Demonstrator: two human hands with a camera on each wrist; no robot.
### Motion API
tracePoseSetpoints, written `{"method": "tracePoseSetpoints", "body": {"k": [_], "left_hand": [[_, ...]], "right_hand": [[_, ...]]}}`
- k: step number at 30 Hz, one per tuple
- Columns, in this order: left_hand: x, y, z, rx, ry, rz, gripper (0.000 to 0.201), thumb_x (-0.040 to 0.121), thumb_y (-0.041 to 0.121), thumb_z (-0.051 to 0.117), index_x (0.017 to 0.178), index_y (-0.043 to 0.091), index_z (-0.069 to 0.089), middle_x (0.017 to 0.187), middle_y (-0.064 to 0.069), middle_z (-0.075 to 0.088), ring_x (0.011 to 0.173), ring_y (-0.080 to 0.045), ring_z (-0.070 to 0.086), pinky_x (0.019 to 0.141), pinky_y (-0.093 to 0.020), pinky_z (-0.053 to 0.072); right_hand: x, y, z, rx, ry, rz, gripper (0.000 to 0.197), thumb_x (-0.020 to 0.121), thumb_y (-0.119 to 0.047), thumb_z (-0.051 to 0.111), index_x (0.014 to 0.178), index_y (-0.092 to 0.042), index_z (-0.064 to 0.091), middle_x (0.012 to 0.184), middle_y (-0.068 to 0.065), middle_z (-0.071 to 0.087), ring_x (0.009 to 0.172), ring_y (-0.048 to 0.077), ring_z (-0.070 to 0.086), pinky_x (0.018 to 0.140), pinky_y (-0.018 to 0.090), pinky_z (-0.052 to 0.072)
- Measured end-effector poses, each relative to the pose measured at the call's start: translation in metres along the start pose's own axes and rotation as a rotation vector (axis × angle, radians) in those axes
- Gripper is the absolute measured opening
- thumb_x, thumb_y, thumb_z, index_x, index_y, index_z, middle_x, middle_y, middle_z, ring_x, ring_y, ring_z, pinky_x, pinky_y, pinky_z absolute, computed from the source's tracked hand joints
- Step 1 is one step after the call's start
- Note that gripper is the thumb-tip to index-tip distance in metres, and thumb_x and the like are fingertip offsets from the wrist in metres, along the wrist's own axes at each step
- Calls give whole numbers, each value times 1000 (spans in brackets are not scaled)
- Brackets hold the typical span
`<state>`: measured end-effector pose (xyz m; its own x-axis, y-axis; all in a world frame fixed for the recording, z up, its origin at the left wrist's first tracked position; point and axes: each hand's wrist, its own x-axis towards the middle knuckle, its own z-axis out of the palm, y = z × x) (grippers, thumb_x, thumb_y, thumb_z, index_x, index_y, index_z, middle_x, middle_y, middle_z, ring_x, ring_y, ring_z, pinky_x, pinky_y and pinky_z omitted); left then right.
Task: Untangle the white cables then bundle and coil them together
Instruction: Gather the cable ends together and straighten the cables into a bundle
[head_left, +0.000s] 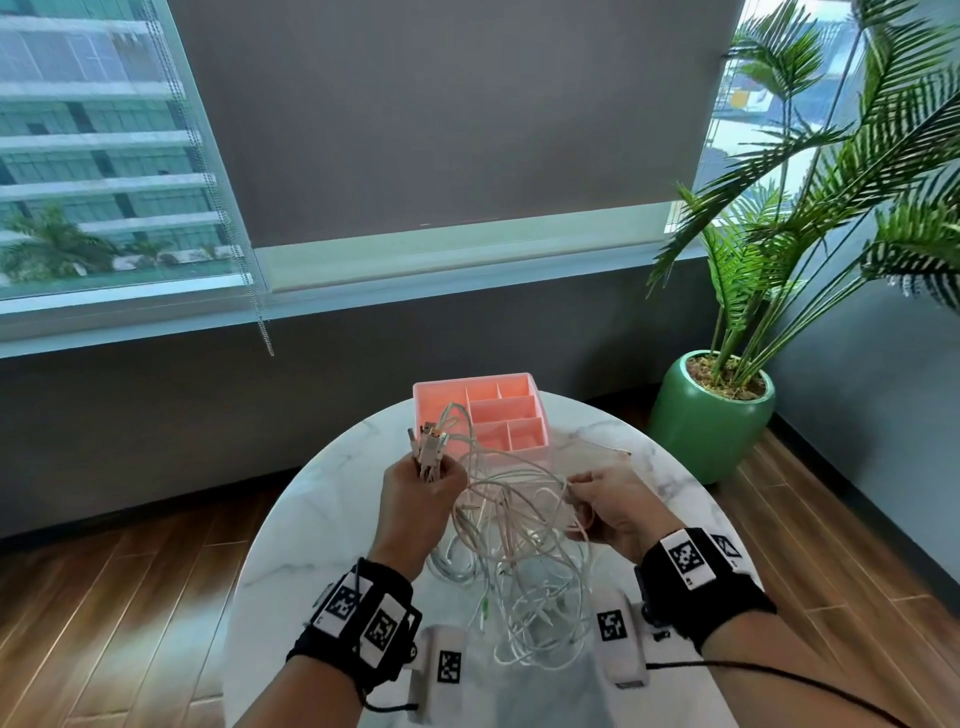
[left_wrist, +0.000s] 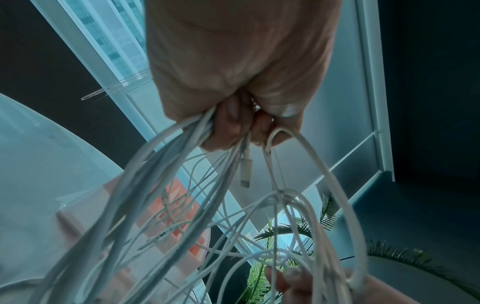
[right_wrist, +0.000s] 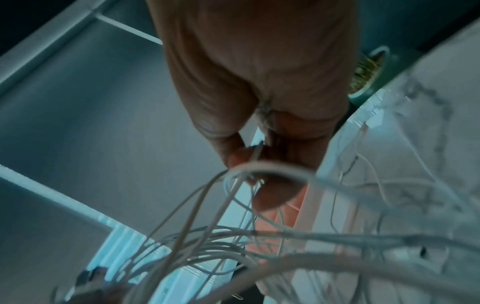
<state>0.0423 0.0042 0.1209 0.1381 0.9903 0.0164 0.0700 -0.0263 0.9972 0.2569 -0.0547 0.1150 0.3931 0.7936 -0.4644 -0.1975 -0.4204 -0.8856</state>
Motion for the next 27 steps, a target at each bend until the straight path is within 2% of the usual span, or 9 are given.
{"method": "tracePoseSetpoints", "body": {"k": [3, 5, 8, 11, 15, 18, 24, 25, 27], "left_hand": [[1, -6, -3, 12, -8, -44, 26, 81, 2, 65, 63, 14, 49, 56, 1, 35, 50, -14, 26, 47, -28, 24], [0, -13, -5, 35, -29, -90, 25, 79, 2, 64, 64, 14, 48, 57, 0, 33, 51, -15, 25, 49, -29, 22], [-1, -21, -11, 9, -27, -173, 27, 83, 5, 66, 65, 13, 48, 59, -3, 32, 48, -15, 23, 47, -26, 21], [5, -22, -30, -115, 49, -236, 22, 92, 12, 67, 72, 10, 58, 58, -2, 36, 42, -12, 26, 43, -22, 21], [22, -16, -66, -162, 218, -194, 19, 95, 23, 66, 80, 11, 62, 57, 1, 42, 41, -11, 30, 38, -20, 25], [32, -12, -82, -207, 304, -149, 22, 94, 26, 68, 79, 12, 60, 54, 3, 40, 38, -9, 29, 36, -20, 26], [32, -4, -77, -201, 270, -97, 22, 93, 27, 70, 86, 8, 63, 54, 4, 39, 39, -9, 28, 37, -20, 26], [31, -2, -76, -207, 271, -85, 22, 93, 27, 70, 86, 7, 63, 55, 3, 39, 39, -9, 28, 36, -20, 26], [28, 3, -74, -229, 280, -61, 21, 95, 26, 67, 90, 5, 64, 56, 2, 39, 38, -8, 28, 36, -19, 25]], "right_hand": [[-1, -8, -6, -53, 40, -67, 8, 94, 0, 60, 88, -4, 64, 43, -1, 50, 36, 10, 47, 52, 34, 54], [-2, -20, -10, 127, 73, -180, 8, 96, -5, 60, 94, -7, 67, 45, -2, 52, 38, 13, 47, 52, 32, 52], [-1, -36, -21, 410, 125, -278, 20, 101, -12, 51, 99, -13, 71, 45, -2, 38, 36, 13, 38, 47, 25, 40], [9, -37, -46, 475, 178, -296, 24, 103, -12, 45, 97, -16, 68, 46, -3, 33, 34, 10, 30, 42, 20, 29], [18, -28, -84, 342, 208, -303, 24, 102, -12, 46, 93, -20, 67, 53, -3, 35, 33, 6, 27, 38, 11, 20], [25, -23, -107, 200, 286, -348, 23, 97, -8, 48, 98, -12, 71, 59, 0, 42, 40, 9, 34, 42, 17, 25], [10, -35, -83, -94, -28, -345, 18, 91, -2, 59, 94, -7, 76, 60, 3, 52, 48, 12, 42, 46, 23, 33], [10, -37, -75, -98, -35, -359, 17, 93, -4, 59, 93, -8, 76, 61, 2, 53, 49, 11, 43, 47, 22, 35], [14, -37, -65, -165, 87, -365, 17, 95, -10, 59, 88, -12, 73, 63, 2, 55, 51, 11, 46, 49, 21, 37]]}}
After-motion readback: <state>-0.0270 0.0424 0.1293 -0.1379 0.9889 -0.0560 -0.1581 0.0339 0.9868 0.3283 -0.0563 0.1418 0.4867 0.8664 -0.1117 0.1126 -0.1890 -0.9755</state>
